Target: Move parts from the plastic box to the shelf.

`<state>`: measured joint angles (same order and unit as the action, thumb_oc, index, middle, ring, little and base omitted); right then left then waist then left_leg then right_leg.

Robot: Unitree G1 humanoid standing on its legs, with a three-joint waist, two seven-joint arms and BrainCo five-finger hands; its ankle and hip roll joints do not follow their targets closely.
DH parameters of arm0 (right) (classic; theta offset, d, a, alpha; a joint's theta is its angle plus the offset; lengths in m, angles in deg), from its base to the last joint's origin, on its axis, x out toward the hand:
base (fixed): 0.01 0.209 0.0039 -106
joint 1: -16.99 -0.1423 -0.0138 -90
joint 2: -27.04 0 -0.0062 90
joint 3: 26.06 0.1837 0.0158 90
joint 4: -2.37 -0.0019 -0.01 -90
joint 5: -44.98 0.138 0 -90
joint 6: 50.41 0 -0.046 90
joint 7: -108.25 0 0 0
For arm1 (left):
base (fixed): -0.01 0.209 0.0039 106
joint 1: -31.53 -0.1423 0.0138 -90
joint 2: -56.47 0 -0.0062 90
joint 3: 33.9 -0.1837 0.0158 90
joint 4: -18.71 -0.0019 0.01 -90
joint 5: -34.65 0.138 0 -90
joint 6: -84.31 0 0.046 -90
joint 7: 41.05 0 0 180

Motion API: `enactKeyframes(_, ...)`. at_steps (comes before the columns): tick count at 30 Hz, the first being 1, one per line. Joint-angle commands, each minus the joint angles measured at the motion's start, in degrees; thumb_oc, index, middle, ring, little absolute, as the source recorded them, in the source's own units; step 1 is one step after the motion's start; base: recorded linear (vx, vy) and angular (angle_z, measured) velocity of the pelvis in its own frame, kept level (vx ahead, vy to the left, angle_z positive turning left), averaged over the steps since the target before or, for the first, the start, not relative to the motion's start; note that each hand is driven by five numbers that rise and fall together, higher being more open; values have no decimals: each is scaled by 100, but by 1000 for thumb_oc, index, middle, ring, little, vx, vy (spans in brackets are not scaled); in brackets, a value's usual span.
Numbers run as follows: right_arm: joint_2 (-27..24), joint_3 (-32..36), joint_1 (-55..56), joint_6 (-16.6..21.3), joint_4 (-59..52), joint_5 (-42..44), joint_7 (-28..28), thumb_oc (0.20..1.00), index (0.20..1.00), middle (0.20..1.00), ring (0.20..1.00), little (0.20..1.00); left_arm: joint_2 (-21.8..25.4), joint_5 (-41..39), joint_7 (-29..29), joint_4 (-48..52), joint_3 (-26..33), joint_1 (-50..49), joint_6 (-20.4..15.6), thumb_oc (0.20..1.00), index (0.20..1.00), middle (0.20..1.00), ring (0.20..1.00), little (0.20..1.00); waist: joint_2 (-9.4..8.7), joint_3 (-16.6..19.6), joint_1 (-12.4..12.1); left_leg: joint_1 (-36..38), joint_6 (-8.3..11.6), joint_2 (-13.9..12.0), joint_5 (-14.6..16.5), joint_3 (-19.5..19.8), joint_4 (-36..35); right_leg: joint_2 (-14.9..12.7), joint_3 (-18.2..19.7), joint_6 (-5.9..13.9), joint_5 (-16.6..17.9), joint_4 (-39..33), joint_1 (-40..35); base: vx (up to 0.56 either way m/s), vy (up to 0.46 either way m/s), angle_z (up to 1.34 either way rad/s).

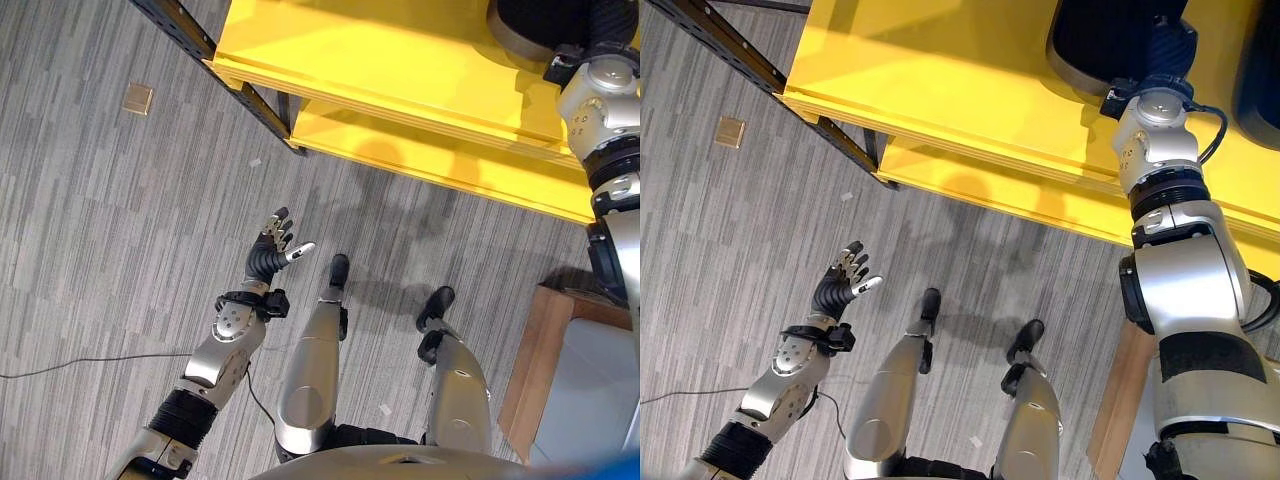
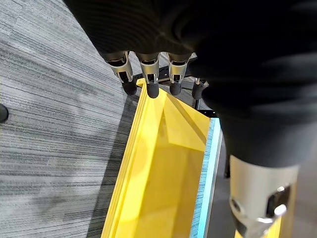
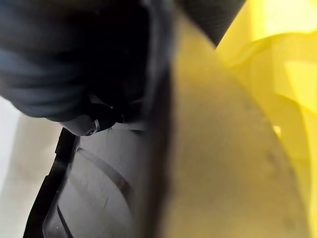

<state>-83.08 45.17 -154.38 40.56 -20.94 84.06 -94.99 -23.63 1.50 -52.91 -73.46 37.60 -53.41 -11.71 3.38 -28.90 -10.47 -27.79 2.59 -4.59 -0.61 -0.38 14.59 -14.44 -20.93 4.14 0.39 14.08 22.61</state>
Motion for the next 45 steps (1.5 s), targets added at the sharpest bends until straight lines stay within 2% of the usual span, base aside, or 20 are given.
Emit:
enactKeyframes(1,-143,-356,-624,386,-64,195,-15,200,200,200,200,200,309,-67,-113,489,-127,-169,-357,1000,1000,1000,1000,1000,-158,357,-43,-161,-28,29,137,-139,170,17,334,221,-751,444,-349,4,12,4)
enactKeyframes(9,-103,-227,-680,360,289,409,-48,200,200,200,200,200,329,-100,-164,489,-159,-139,-349,1000,1000,1000,1000,1000,-153,319,-49,-180,-14,31,127,-129,164,35,317,216,-742,416,-349,0,1,0)
enactKeyframes(10,-111,-220,-693,358,333,421,-70,445,445,445,445,445,329,-116,-171,492,-159,-139,-353,1000,1000,1000,1000,1000,-153,316,-47,-181,-11,29,126,-129,160,33,311,216,-737,405,-351,0,0,0)
enactKeyframes(11,-106,-216,-701,364,356,438,-67,768,768,768,768,768,329,-123,-174,497,-160,-135,-354,1000,1000,1000,1000,1000,-152,311,-47,-179,-9,31,123,-129,155,37,314,218,-736,401,-352,0,0,0)
enactKeyframes(12,-83,-174,-709,375,368,559,-37,1000,1000,1000,1000,1000,331,-125,-178,495,-169,-120,-360,1000,1000,1000,1000,1000,-149,300,-41,-169,-10,27,122,-124,142,48,325,215,-740,405,-348,0,0,0)
enactKeyframes(18,-42,-192,-750,419,300,672,-40,1000,1000,1000,1000,1000,375,-144,-179,500,-175,-109,-357,1000,1000,1000,1000,1000,-167,290,-20,-167,-10,18,126,-129,150,58,352,207,-753,413,-329,0,0,0)
enactKeyframes(31,-215,-597,-911,445,-50,223,-71,1000,1000,1000,1000,1000,443,-166,-165,457,-141,-79,-384,1000,1000,1000,1000,1000,-202,294,48,-105,5,11,115,-133,138,72,368,204,-747,443,-349,0,0,0)
enactKeyframes(39,-276,-847,-887,502,-1108,-339,-206,1000,1000,1000,1000,1000,483,-141,-114,407,-62,-121,-371,1000,1000,1000,1000,1000,-246,339,175,-16,18,-24,129,-162,178,96,425,198,-739,443,-402,-5,2,-2)
enactKeyframes(45,-370,-773,-712,533,-1735,-614,-313,1000,1000,1000,1000,1000,530,-147,-43,365,-30,-182,-341,1000,1000,1000,1000,1000,-267,431,240,130,35,-39,122,-178,129,105,431,199,-726,386,-533,-6,0,-6)
